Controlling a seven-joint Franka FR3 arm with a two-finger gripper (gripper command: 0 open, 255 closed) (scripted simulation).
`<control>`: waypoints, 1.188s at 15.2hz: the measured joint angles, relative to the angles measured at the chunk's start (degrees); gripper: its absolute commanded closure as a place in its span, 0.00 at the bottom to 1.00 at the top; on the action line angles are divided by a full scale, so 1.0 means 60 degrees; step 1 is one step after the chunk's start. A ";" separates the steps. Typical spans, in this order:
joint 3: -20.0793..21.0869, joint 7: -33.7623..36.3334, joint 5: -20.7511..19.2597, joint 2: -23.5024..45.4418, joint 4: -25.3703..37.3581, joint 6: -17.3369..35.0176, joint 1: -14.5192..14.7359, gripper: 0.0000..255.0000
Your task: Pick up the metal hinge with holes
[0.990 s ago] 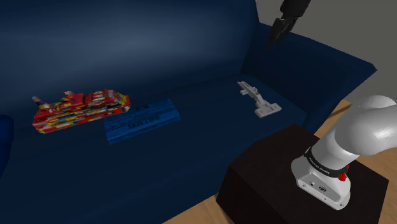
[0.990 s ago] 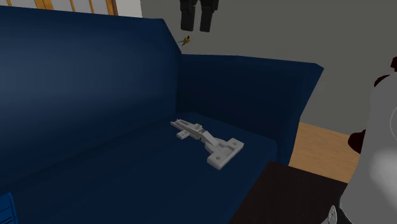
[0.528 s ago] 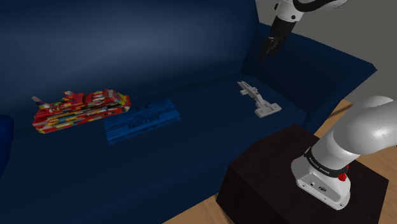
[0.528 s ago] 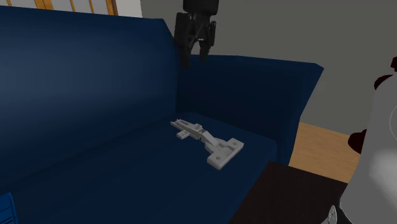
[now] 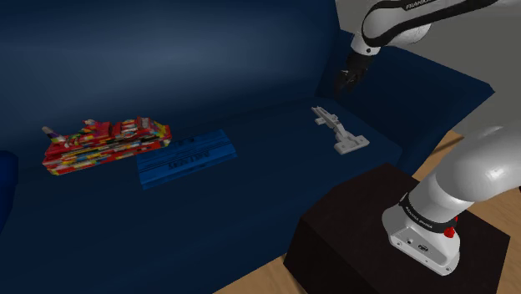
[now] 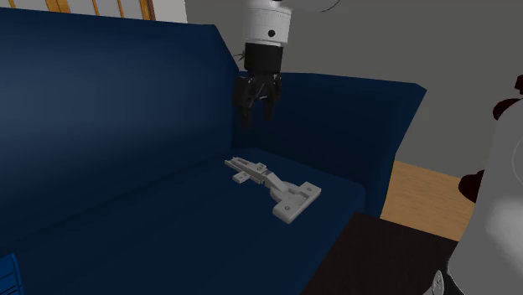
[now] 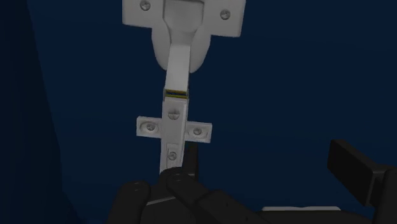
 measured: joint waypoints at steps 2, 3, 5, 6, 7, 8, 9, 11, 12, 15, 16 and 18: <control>-0.0197 -0.0115 0.0135 0.0632 -0.0001 0.0536 -0.0049 0.00; -0.0281 -0.0166 0.0227 0.0976 -0.0001 0.0830 -0.0057 0.00; -0.0465 -0.0316 0.0402 0.1525 -0.0001 0.1275 -0.0108 0.00; -0.0541 -0.0380 0.0506 0.1787 0.0030 0.1452 -0.0125 0.00; -0.0685 -0.0581 0.0676 0.2232 0.0113 0.1747 -0.0158 0.00; -0.0755 -0.0675 0.0824 0.2538 0.0152 0.1949 -0.0172 0.00; -0.0842 -0.0844 0.1034 0.2962 0.0253 0.2207 -0.0187 0.00; -0.0925 -0.1097 0.1464 0.3681 0.0358 0.2678 -0.0210 0.00; -0.0966 -0.1285 0.1717 0.4078 0.0452 0.2895 -0.0253 0.00; -0.0979 -0.1580 0.2117 0.4655 0.0591 0.3211 -0.0337 0.00; -0.0958 -0.1686 0.2248 0.4831 0.0614 0.3344 -0.0355 0.00; -0.0895 -0.1851 0.2476 0.5122 0.0623 0.3597 -0.0374 0.00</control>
